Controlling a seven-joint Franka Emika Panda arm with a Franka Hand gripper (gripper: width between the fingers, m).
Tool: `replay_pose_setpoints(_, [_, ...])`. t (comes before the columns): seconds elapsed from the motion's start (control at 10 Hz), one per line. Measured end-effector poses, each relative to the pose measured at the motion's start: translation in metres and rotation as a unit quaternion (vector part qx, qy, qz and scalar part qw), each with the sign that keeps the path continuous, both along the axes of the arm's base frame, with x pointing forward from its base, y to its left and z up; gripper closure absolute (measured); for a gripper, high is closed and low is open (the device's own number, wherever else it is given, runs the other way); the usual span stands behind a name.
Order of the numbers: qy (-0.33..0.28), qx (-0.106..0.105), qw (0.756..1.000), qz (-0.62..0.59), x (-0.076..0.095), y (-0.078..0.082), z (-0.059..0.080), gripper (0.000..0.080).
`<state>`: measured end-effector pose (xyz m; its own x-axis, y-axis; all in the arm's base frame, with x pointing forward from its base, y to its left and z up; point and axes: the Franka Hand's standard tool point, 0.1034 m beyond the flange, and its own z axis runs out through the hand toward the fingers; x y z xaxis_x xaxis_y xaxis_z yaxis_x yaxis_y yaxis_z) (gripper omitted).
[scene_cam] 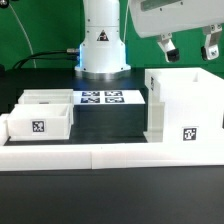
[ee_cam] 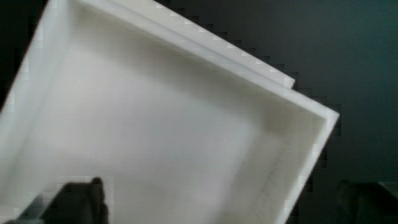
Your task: Assemble drawer
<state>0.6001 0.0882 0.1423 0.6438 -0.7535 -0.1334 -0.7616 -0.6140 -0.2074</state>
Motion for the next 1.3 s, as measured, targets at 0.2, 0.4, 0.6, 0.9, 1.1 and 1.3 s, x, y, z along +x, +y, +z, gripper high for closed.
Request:
replay_pose_setpoints(0.2, [-0.022,-0.030,0.992,0.123,-0.005,-0.025,0.001,0.0151])
replay_pose_setpoints(0.4, [-0.047,-0.047,0.971,0.228,-0.011,-0.062,-0.001,0.0151])
replay_pose_setpoints(0.6, [-0.059,-0.048,0.958,0.276,-0.017,-0.100,-0.008,0.0151])
replay_pose_setpoints(0.9, [-0.077,-0.058,0.922,0.376,-0.017,-0.101,-0.009,0.0151])
replay_pose_setpoints(1.1, [-0.079,-0.063,0.909,0.405,-0.019,-0.103,-0.010,0.0151])
replay_pose_setpoints(1.3, [-0.060,-0.100,0.903,0.414,-0.036,-0.126,-0.025,0.0151])
